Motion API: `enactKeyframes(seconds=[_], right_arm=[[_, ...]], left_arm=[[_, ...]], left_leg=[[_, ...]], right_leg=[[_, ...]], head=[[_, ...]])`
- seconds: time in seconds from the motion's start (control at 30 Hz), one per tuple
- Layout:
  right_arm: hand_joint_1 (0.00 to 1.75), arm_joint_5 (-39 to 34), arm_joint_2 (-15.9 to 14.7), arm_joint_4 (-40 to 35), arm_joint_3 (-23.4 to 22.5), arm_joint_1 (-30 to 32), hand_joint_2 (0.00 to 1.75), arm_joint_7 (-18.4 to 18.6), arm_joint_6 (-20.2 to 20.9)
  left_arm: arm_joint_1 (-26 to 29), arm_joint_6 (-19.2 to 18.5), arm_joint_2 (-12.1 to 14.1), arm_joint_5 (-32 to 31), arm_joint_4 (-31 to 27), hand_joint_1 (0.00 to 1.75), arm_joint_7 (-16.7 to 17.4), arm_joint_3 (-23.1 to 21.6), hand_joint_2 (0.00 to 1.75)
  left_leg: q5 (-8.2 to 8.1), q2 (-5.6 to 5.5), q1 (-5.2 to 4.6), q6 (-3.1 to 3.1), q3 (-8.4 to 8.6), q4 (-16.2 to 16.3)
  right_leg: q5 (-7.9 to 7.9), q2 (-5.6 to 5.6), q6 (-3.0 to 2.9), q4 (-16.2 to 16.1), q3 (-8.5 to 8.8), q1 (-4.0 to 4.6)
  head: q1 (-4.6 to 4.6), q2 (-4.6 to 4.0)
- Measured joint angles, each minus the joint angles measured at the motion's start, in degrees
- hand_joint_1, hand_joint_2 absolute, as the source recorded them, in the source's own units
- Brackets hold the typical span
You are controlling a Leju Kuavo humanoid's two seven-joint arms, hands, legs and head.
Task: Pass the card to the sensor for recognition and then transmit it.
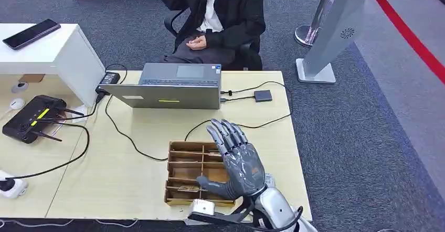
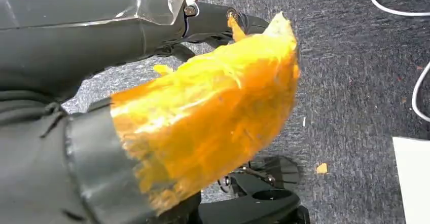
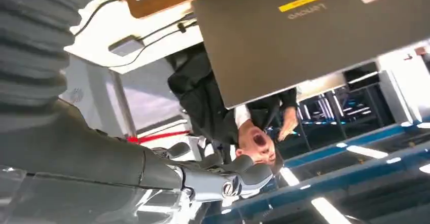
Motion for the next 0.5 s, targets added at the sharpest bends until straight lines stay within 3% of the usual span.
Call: enactKeyframes(seconds=[0.5], right_arm=[[0.00, 3.0, 0.0, 3.3, 0.1, -1.8, 1.75, 2.5, 2.2]], left_arm=[[-0.1, -0.4, 0.0, -0.8, 0.0, 0.00, 0.8, 0.0, 0.00]], left_leg=[[0.00, 0.00, 0.00, 0.00, 0.00, 0.0]], right_leg=[[0.00, 0.00, 0.00, 0.0, 0.00, 0.00]], head=[[0.00, 0.00]])
